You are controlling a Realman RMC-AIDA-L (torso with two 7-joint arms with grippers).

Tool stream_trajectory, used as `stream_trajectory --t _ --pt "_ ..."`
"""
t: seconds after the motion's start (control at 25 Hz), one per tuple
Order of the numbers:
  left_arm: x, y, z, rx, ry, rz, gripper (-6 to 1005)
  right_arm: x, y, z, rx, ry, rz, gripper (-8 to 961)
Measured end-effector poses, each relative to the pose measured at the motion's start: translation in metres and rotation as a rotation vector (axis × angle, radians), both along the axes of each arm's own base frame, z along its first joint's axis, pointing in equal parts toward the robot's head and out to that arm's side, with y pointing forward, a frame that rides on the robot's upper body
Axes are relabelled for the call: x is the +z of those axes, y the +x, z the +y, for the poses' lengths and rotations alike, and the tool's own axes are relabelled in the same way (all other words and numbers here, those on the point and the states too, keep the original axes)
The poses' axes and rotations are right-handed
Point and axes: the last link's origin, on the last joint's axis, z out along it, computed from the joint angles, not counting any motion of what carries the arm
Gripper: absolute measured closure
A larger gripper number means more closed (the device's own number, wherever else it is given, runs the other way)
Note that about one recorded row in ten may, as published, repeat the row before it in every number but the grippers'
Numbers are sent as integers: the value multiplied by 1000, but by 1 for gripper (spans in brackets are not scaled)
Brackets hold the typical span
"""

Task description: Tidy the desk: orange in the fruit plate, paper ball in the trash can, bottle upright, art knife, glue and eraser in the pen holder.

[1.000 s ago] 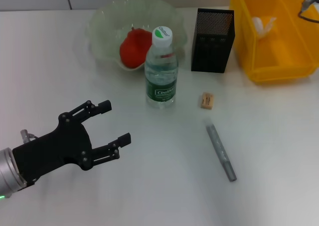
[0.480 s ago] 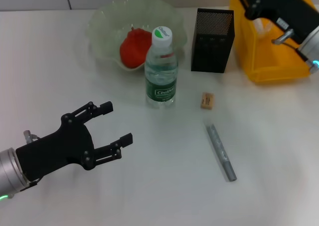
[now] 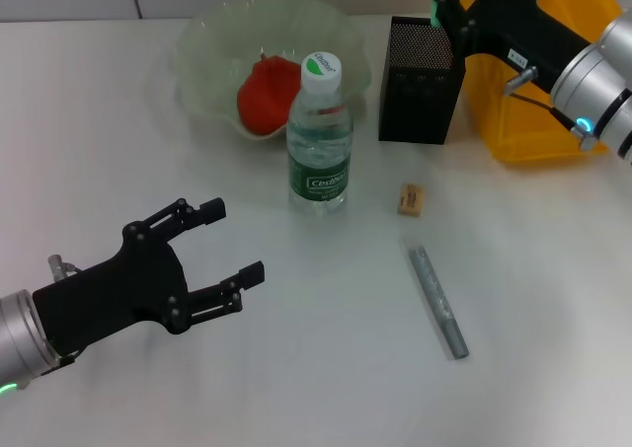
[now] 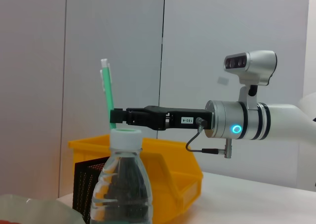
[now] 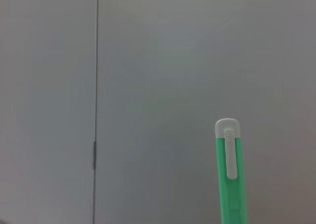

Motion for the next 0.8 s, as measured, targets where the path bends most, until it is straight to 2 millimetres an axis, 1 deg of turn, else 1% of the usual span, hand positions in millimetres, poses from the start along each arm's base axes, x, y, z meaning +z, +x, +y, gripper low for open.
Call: stream_trajectory --t 0.16,0.28,0.4,0.44,0.48,0.52,0.6,0.72,0.8 --pt "1 0 0 -1 7 1 147 -3 1 -2 -4 -15 3 681" --pt "1 0 0 -3 8 -1 147 -3 5 -5 -12 -18 6 676" --pt "1 0 0 -4 9 -2 147 1 6 -12 10 -8 30 671" --pt "1 0 0 -5 9 -2 147 6 6 -18 35 3 56 635" --pt "1 0 0 -5 9 -1 147 23 5 -30 77 28 132 598" --pt "1 0 0 -5 8 -1 147 23 5 -30 77 28 132 562" --pt "1 0 0 -4 8 0 147 45 1 -40 106 36 206 489" --pt "1 0 0 -4 6 1 146 76 -13 -57 156 -4 235 427" --pt "1 0 0 -4 6 2 146 100 -32 -71 182 -53 192 386"
